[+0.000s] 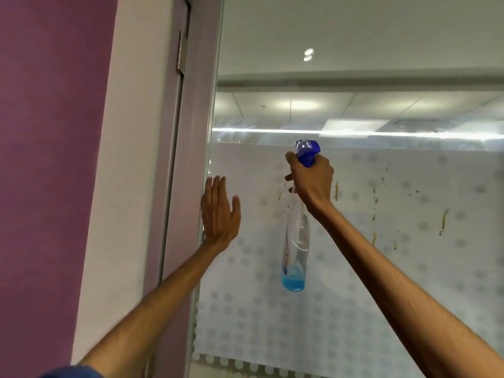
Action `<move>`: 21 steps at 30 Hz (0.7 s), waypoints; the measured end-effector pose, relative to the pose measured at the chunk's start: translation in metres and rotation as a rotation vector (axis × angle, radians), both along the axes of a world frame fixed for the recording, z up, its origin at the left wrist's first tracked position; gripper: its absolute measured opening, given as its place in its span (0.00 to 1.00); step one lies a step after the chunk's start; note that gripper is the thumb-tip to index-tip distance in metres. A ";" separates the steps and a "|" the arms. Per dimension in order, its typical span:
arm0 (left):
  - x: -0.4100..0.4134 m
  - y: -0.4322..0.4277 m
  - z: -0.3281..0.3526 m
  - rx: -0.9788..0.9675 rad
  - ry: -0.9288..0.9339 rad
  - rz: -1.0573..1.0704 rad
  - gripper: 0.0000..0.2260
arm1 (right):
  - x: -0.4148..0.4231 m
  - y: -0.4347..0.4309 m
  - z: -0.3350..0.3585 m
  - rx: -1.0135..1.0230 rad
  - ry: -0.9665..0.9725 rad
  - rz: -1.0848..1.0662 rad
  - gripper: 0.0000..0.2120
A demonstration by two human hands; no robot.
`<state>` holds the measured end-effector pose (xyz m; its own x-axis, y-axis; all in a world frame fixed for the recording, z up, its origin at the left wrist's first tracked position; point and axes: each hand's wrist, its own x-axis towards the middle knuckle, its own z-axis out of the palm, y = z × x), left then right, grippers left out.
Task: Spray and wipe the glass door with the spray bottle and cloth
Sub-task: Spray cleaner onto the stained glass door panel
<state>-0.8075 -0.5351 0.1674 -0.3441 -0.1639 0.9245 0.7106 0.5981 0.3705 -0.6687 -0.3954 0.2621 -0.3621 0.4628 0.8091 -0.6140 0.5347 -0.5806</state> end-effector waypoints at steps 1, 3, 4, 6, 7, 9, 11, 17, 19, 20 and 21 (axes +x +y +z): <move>-0.009 -0.002 0.005 -0.057 0.029 0.030 0.26 | -0.001 0.001 0.002 -0.006 0.012 -0.022 0.11; -0.024 -0.002 0.013 -0.136 0.066 0.073 0.28 | -0.002 0.002 0.005 -0.033 0.028 -0.038 0.13; -0.030 0.000 0.016 -0.159 0.074 0.088 0.29 | -0.003 0.002 0.006 -0.045 0.027 -0.046 0.14; -0.040 0.002 0.017 -0.180 0.083 0.107 0.29 | -0.007 -0.002 0.010 -0.036 0.010 -0.079 0.14; -0.043 0.002 0.016 -0.182 0.092 0.108 0.29 | -0.008 -0.004 0.011 -0.027 0.003 -0.099 0.14; -0.049 0.003 0.015 -0.175 0.117 0.105 0.30 | -0.013 -0.006 0.013 -0.017 0.004 -0.156 0.15; -0.054 0.003 0.014 -0.162 0.134 0.101 0.30 | -0.018 -0.008 0.012 -0.005 0.007 -0.233 0.14; -0.059 0.003 0.013 -0.179 0.151 0.105 0.31 | -0.029 -0.012 0.000 -0.020 -0.015 -0.267 0.09; -0.059 0.004 0.013 -0.178 0.154 0.098 0.31 | -0.029 -0.010 0.000 -0.022 -0.018 -0.297 0.09; -0.059 0.004 0.012 -0.177 0.156 0.097 0.31 | -0.027 -0.009 0.000 -0.024 -0.018 -0.310 0.09; -0.059 0.003 0.013 -0.177 0.157 0.096 0.31 | -0.024 -0.007 0.000 -0.025 -0.014 -0.321 0.10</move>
<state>-0.8661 -0.5316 0.1799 -0.1848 -0.0200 0.9826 0.6880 0.7113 0.1439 -0.6931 -0.4022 0.2621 -0.2055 0.5753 0.7917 -0.4077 0.6851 -0.6037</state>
